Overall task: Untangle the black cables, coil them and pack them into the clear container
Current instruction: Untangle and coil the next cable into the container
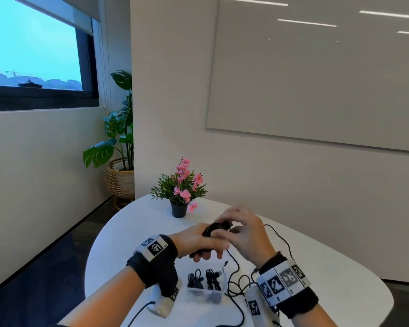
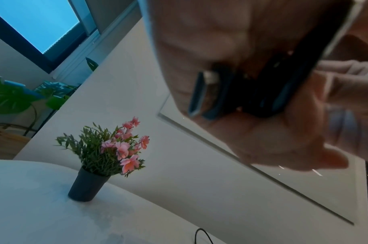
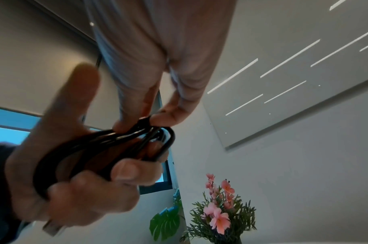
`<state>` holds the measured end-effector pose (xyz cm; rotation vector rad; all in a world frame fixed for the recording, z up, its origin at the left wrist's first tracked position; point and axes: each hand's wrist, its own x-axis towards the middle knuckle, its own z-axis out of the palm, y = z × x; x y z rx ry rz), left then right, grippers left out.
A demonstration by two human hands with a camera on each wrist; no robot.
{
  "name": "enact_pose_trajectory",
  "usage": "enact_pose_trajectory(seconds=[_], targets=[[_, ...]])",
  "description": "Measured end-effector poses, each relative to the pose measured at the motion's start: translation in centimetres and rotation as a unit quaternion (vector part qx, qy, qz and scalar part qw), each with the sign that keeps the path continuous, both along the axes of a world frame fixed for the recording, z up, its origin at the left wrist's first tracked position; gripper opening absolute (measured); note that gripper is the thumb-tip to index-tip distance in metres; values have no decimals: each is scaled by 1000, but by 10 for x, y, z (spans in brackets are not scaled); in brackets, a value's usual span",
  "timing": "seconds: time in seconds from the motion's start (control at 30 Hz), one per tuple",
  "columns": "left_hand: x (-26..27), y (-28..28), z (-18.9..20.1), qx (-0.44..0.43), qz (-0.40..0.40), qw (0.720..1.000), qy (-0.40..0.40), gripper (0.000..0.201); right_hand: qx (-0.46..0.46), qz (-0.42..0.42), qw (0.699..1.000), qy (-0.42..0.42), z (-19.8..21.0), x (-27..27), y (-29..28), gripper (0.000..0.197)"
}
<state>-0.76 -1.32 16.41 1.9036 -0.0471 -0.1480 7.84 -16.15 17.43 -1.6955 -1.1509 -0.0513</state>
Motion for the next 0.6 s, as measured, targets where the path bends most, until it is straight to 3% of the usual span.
enact_pose_trajectory(seconds=[0.07,0.13,0.23,0.37,0.43,0.6], targets=[[-3,0,3,83,-27,996,-1,41,5,13,1000,27,0,5,0,30],[-2,2,-1,136,-32,990,5,56,-15,38,999,-4,-4,9,0,28],[-1,6,-7,122,-13,992,8,71,-33,50,997,-54,-14,9,1,23],[-2,0,-7,123,-19,992,-17,38,-56,53,992,-99,-24,13,5,22],[-3,-3,-10,145,-24,989,-23,31,-81,52,988,-120,-30,14,5,27],[-2,-1,-19,183,16,983,-27,54,-95,52,989,-97,-37,13,5,20]])
